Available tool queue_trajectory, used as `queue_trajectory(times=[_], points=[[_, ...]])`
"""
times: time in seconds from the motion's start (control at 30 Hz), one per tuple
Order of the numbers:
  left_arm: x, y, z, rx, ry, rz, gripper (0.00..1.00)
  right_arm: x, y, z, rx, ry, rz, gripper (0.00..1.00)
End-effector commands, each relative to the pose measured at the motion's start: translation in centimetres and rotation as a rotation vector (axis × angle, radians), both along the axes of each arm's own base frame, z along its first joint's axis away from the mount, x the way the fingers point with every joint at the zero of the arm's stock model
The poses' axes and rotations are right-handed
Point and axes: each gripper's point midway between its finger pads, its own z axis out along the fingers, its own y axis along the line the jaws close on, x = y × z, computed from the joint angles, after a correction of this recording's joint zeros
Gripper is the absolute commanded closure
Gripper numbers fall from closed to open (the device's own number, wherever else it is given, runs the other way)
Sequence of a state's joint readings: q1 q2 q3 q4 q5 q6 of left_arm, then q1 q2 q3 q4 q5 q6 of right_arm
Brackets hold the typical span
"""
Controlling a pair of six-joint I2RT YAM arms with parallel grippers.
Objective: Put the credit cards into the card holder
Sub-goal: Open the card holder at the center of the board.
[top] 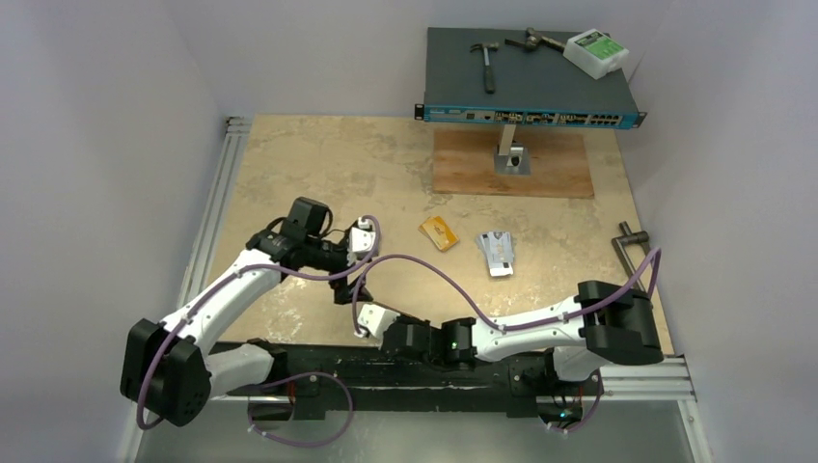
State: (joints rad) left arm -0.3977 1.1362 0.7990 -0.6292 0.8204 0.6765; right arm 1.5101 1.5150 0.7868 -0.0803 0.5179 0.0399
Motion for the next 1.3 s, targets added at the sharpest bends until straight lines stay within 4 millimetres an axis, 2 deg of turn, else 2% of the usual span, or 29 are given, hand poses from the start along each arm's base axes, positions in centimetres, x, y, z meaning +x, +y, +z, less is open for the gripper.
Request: queue_trajectory(times=[0.0,0.07,0.2,0.43,0.57,0.67,0.77,0.83,0.9,1.0,1.13,1.27], points=[[-0.4,-2.8,-0.2,-0.046,-0.072,-0.141,0.0,-0.6,0.9,0.6,0.064,0.015,0.043,1.0],[-1.3,-3.1,-0.6,-0.021,-0.061,-0.191,0.0,-0.5,0.8,0.4,0.058,0.013,0.04,1.0],[-1.6,-3.0,-0.9,-0.005,-0.054,-0.233,0.01,-0.3,0.9,0.3,0.054,0.006,0.027,1.0],[-2.7,-3.1,-1.8,0.037,-0.129,-0.316,0.03,0.0,1.1,1.4,0.094,-0.008,0.014,1.0],[-1.9,-3.5,-2.3,0.069,-0.171,-0.327,0.04,0.0,0.7,1.8,0.118,-0.008,0.0,1.0],[-1.3,-3.7,-2.6,0.085,-0.198,-0.343,0.08,0.1,0.3,1.8,0.128,-0.009,-0.013,1.0],[-2.0,-3.5,-2.9,0.101,-0.177,-0.385,0.12,0.4,0.0,2.2,0.149,-0.021,-0.031,1.0],[-2.3,-3.5,-2.5,0.097,-0.152,-0.382,0.14,0.6,-0.3,2.7,0.17,-0.031,-0.046,1.0],[-1.5,-4.1,-1.2,0.07,-0.153,-0.316,0.19,0.7,-0.6,3.3,0.204,-0.032,-0.059,1.0],[-1.2,-4.7,0.6,-0.004,-0.094,-0.255,0.22,0.8,-1.0,4.0,0.267,-0.032,-0.076,1.0],[-1.7,-4.8,0.4,-0.012,-0.059,-0.266,0.23,0.9,-1.3,4.4,0.303,-0.045,-0.08,1.0],[-1.4,-5.2,0.0,-0.006,-0.027,-0.258,0.24,0.9,-1.4,4.6,0.311,-0.057,-0.08,1.0]])
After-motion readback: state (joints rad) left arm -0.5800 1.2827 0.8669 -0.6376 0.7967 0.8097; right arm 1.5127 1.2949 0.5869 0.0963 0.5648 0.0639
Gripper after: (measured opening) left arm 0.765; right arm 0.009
